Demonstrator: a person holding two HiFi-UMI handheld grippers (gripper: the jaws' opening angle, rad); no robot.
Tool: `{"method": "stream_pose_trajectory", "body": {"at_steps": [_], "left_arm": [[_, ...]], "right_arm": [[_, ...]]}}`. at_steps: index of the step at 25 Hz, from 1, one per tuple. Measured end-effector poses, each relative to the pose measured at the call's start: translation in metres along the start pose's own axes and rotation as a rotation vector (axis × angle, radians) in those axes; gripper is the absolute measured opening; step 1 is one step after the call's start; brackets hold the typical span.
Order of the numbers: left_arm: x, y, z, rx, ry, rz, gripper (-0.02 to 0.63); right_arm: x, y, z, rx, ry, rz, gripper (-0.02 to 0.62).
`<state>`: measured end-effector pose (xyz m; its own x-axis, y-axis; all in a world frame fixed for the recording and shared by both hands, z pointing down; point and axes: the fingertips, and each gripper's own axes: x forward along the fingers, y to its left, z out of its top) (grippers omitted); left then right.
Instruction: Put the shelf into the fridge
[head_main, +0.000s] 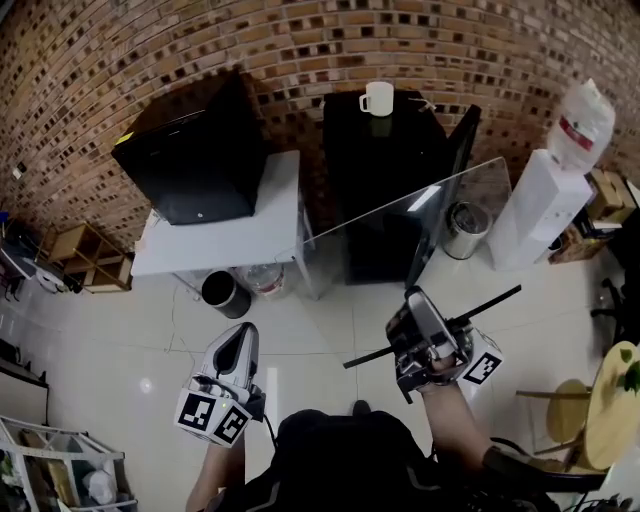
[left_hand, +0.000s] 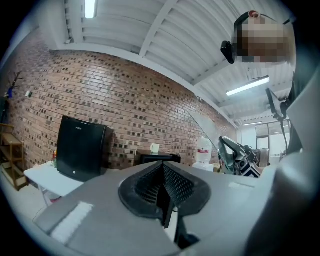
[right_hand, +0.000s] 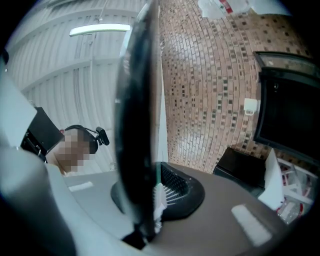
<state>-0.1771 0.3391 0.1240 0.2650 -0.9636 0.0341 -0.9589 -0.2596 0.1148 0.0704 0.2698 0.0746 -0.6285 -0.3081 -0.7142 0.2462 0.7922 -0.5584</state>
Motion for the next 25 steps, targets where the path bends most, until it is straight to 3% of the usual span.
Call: {"method": "stream_pose_trajectory", "body": {"at_steps": [13,25], "left_arm": [[0.067,-0.005,-0.008,-0.016,0.022,-0.146,-0.006],[0.126,0.032,-0.004,-0.020,0.042,-0.254,-0.006]], "right_arm": [[-0.016,-0.017,0.021,-0.062,-0.048,-0.066,0.017],[-0.004,-0.084,0.024,-0.078,-0.115,-0.143,0.017]]}}
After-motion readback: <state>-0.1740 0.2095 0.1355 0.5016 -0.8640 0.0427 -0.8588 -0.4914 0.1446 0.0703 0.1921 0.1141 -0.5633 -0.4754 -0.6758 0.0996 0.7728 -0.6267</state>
